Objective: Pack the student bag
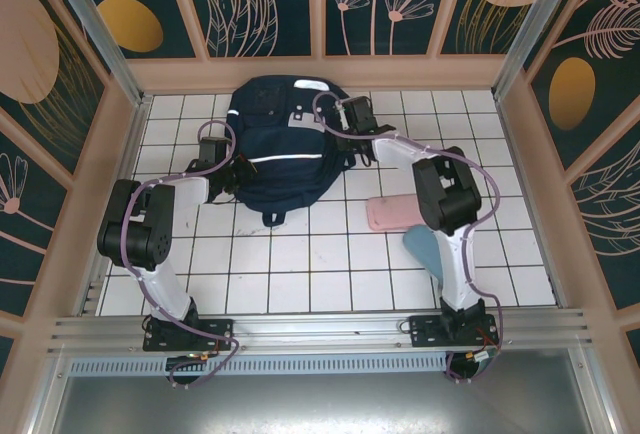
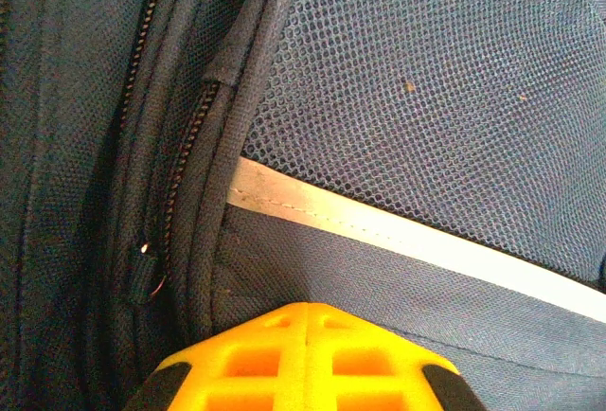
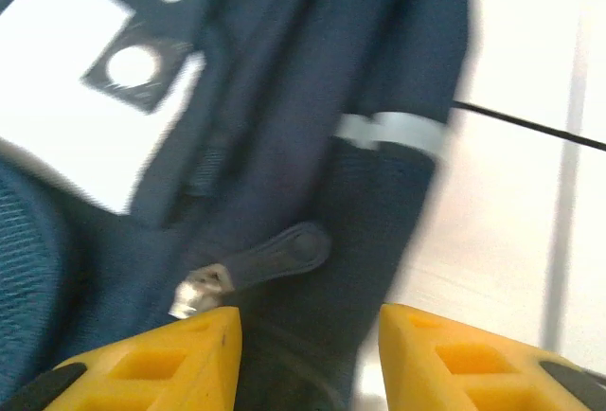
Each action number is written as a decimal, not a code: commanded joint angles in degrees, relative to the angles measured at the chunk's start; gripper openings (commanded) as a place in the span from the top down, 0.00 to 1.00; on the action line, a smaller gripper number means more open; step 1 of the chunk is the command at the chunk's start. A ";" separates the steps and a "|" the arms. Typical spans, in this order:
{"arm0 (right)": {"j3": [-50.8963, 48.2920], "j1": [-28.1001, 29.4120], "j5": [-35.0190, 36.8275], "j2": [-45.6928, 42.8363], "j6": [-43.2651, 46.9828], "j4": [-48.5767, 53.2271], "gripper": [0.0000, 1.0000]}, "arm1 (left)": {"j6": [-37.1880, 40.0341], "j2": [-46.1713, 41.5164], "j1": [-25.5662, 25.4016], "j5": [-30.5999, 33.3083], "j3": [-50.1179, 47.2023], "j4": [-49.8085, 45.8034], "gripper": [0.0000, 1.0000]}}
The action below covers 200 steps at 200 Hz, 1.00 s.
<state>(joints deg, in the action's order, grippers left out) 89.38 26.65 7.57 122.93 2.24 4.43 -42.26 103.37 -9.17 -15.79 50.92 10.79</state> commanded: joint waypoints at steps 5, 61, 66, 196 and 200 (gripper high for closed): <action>-4.31 -3.50 9.07 -6.74 -7.90 -6.39 0.57 | 0.78 5.37 0.40 5.88 -4.25 -14.57 0.96; 0.43 -4.49 -11.08 -5.66 -12.53 3.05 0.54 | 1.65 3.52 0.31 4.12 -3.20 -14.65 0.95; 1.98 -4.48 -12.77 -4.81 -13.56 4.84 0.54 | 1.81 3.37 0.30 3.82 -3.11 -14.65 0.95; 19.95 -5.47 -22.30 10.43 -31.18 16.18 0.59 | 4.48 0.41 0.34 -1.41 -0.33 -14.48 0.81; 20.03 -5.43 -22.64 10.61 -31.20 16.08 0.59 | 4.55 0.49 0.32 -1.43 -0.38 -14.48 0.81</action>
<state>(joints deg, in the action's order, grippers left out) 106.72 21.71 -11.99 132.09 -27.83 18.92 -38.98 101.65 -9.13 -17.72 52.21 6.63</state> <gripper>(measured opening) 0.420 0.188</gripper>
